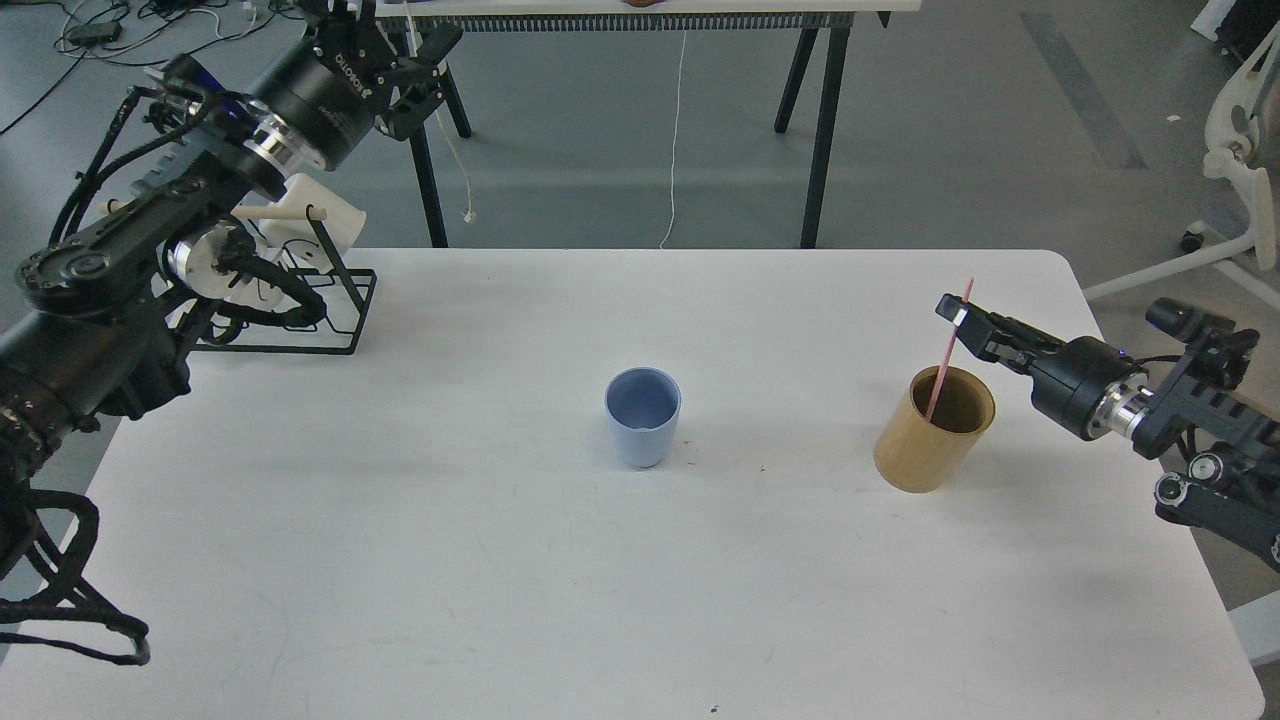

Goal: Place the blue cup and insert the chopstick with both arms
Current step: 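Grasp the pink stick in the tan cup with the right gripper, then pull the pink stick up out of the tan cup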

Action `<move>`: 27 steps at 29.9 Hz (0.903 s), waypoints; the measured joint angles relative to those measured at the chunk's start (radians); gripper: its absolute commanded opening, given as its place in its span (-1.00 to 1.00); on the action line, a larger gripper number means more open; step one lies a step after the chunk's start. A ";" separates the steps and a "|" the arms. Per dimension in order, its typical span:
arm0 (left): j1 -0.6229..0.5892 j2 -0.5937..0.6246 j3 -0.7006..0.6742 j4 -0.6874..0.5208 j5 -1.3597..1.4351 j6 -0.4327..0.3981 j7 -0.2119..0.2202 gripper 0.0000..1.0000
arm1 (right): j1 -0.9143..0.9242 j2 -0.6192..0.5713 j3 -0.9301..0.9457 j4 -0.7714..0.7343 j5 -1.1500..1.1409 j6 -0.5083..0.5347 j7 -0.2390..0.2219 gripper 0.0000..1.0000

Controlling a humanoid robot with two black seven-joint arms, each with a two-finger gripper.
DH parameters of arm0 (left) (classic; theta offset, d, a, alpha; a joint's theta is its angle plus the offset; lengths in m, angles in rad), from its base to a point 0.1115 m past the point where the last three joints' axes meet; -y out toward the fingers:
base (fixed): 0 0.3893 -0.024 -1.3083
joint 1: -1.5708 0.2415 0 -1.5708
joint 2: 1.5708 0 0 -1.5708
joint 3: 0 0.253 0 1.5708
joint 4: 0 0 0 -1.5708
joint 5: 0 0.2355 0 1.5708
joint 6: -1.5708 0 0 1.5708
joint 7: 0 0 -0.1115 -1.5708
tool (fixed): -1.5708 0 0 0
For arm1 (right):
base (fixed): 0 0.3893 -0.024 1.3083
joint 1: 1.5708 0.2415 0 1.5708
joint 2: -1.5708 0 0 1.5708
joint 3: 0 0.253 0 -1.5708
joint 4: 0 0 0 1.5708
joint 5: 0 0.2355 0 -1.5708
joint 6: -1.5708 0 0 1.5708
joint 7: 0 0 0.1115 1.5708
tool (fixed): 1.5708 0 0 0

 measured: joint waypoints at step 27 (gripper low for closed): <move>0.053 -0.002 0.002 0.015 0.002 0.000 0.000 0.90 | 0.165 -0.300 0.189 0.261 0.015 0.014 0.000 -1.00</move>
